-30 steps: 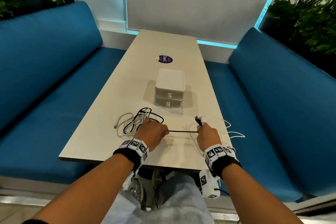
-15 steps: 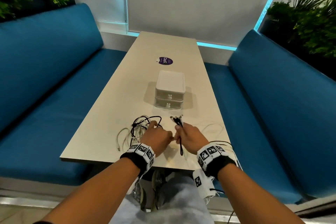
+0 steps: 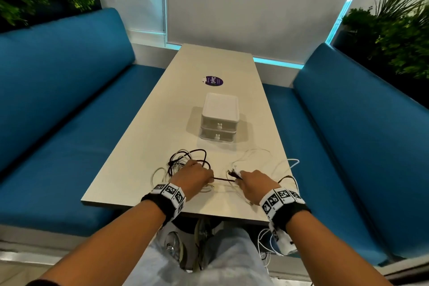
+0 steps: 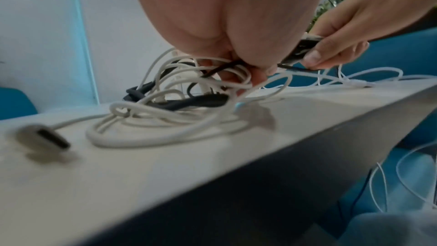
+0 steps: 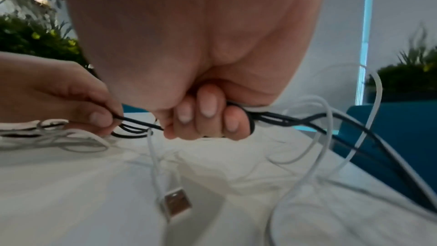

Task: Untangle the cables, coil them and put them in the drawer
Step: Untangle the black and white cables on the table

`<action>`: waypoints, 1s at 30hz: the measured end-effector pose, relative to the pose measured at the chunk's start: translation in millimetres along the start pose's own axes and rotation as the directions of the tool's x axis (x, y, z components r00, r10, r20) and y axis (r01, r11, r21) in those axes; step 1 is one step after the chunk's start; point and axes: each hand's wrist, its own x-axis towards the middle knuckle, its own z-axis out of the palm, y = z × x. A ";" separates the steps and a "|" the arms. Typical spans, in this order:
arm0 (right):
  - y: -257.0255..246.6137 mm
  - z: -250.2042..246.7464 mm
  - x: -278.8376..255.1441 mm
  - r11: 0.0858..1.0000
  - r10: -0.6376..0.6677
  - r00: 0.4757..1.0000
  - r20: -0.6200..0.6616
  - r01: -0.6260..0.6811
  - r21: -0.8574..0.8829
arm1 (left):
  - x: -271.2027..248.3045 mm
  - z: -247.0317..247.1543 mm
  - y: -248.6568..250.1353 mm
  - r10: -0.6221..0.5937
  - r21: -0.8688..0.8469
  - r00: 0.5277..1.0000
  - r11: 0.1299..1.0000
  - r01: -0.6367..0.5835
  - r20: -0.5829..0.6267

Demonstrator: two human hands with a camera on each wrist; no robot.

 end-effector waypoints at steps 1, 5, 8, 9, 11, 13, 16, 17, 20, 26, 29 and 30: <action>4.5 -3.0 0.1 0.999 0.025 1.000 -0.004 -0.025 -0.040 | -0.7 1.2 -1.4 0.011 0.011 1.000 1.000 -0.011 0.003; 22.9 -13.4 1.4 0.981 0.151 0.987 -0.053 -0.156 -0.117 | 2.1 -5.0 -7.5 -0.036 -0.043 0.999 0.998 0.036 0.016; 30.6 -12.1 2.3 0.964 0.244 0.963 -0.112 -0.253 -0.079 | 4.2 -9.0 -9.2 -0.034 0.009 0.999 0.999 0.035 -0.003; 29.7 -11.0 3.3 0.960 0.275 0.953 -0.124 -0.280 -0.026 | 4.4 -9.3 -8.5 -0.040 0.024 0.999 0.999 0.040 -0.006; 23.7 -9.1 5.5 0.944 0.318 0.938 -0.141 -0.299 0.138 | 4.7 -6.6 -5.3 -0.035 0.023 0.999 0.999 0.036 -0.018; 13.8 -7.4 7.8 0.923 0.302 0.936 -0.180 -0.240 0.301 | 4.8 -3.4 -1.3 -0.020 0.032 0.999 0.999 0.021 -0.030; -6.6 -5.2 8.3 0.924 0.194 0.944 -0.268 -0.083 0.374 | 8.2 -1.1 6.8 0.001 0.022 0.998 1.000 0.001 -0.070; -13.6 -3.8 8.7 0.929 0.155 0.946 -0.284 -0.043 0.367 | 9.7 -2.3 10.5 0.007 0.016 0.997 1.000 -0.005 -0.082; -27.4 0.4 12.9 0.931 0.071 0.961 -0.267 0.032 0.363 | 15.6 -8.3 17.4 0.018 0.002 0.991 1.000 -0.018 -0.134; -24.8 2.0 18.7 0.922 0.003 0.978 -0.209 0.078 0.380 | 21.8 -6.3 10.0 -0.002 -0.039 0.990 0.999 -0.004 -0.139; -17.1 -1.8 17.3 0.963 0.006 0.980 -0.196 0.047 0.266 | 22.5 -1.0 0.1 -0.013 -0.054 0.992 0.999 0.006 -0.123; -12.2 -3.4 16.8 0.976 0.025 0.980 -0.198 0.018 0.216 | 22.0 0.4 -4.0 -0.005 -0.025 0.993 1.000 0.002 -0.122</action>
